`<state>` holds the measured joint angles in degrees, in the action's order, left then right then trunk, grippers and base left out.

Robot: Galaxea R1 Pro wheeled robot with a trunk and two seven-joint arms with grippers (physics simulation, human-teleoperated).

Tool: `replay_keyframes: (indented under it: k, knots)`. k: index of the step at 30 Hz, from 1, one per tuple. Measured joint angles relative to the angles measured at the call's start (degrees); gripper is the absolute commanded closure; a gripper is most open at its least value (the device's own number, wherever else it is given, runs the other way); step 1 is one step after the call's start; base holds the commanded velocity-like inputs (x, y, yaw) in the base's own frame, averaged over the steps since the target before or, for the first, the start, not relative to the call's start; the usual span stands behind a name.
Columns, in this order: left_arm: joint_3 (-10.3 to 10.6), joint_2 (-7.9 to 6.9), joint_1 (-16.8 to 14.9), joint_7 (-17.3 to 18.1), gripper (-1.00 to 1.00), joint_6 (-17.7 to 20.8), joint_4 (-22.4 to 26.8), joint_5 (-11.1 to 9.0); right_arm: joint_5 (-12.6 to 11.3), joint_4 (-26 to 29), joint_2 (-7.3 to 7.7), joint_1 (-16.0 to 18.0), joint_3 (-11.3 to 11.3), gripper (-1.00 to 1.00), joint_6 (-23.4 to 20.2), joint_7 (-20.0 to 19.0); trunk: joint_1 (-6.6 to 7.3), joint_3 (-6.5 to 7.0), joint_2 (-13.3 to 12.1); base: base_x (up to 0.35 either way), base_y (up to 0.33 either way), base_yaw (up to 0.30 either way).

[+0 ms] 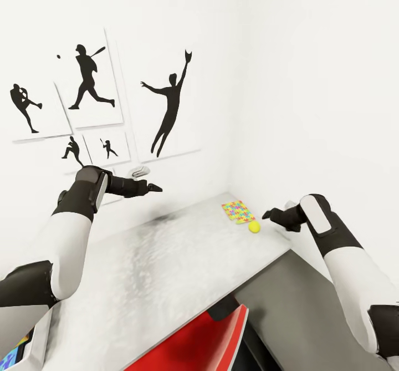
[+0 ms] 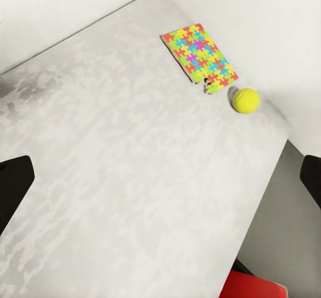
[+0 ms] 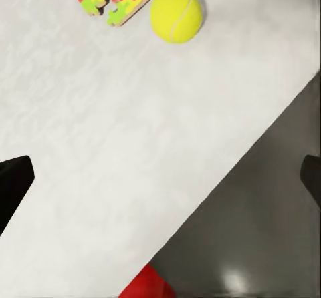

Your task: Put all the toys in the child's room - the three board games (two on the bed and one on the table), the two jigsaw puzzles on the table, and the tennis ball on the table - inside the toy box on the table in the child's room.

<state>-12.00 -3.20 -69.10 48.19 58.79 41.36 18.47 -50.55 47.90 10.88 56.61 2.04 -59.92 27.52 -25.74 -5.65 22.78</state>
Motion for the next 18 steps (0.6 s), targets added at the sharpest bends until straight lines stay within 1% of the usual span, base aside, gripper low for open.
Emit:
replay_keyframes:
  k: [1, 3, 8, 9, 11, 14, 18]
  knots:
    - [0.0, 0.00, 0.0, 0.0, -1.00, 0.0, 0.0, 0.0, 0.0, -3.7, -0.90, 1.9, 0.0, -1.00, 0.0, 2.6, 0.00, 0.00, 0.0, 0.000, 0.000, 0.000]
    - [0.0, 0.00, 0.0, 0.0, -1.00, 0.0, 0.0, 0.0, 0.1, -7.8, -1.67, 3.9, 0.0, -1.00, 0.0, 4.6, 0.00, 0.00, 0.0, 0.000, 0.000, 0.000]
    - [0.1, 0.06, 0.0, -0.1, -1.00, 0.0, 0.0, 0.0, 0.2, -17.4, -2.92, 8.3, 0.1, -1.00, 0.0, 7.3, 0.00, 0.00, 0.0, 0.000, 0.000, 0.000]
    - [0.1, 0.07, 0.0, -0.1, -1.00, 0.0, 0.0, 0.0, 0.2, -18.2, -2.97, 8.7, 0.1, -1.00, 0.0, 7.5, 0.00, 0.00, 0.0, 0.000, 0.000, 0.000]
    - [0.1, 0.12, 0.0, -0.1, -1.00, 0.0, 0.0, 0.0, 0.2, -19.7, -3.01, 9.4, 0.1, -1.00, 0.1, 7.9, 0.00, 0.00, 0.0, 0.000, 0.000, 0.000]
    - [0.1, 0.22, 0.0, -0.1, -1.00, 0.0, 0.0, 0.0, 0.2, -19.7, -3.08, 9.8, 0.1, -1.00, 0.1, 8.0, 0.00, 0.00, 0.0, 0.000, 0.000, 0.000]
    - [0.1, 0.31, 0.0, -0.1, -1.00, 0.0, 0.0, 0.0, 0.1, -15.0, -3.21, 9.7, 0.3, -1.00, 0.1, 8.1, 0.00, 0.00, 0.0, 0.000, 0.000, 0.000]
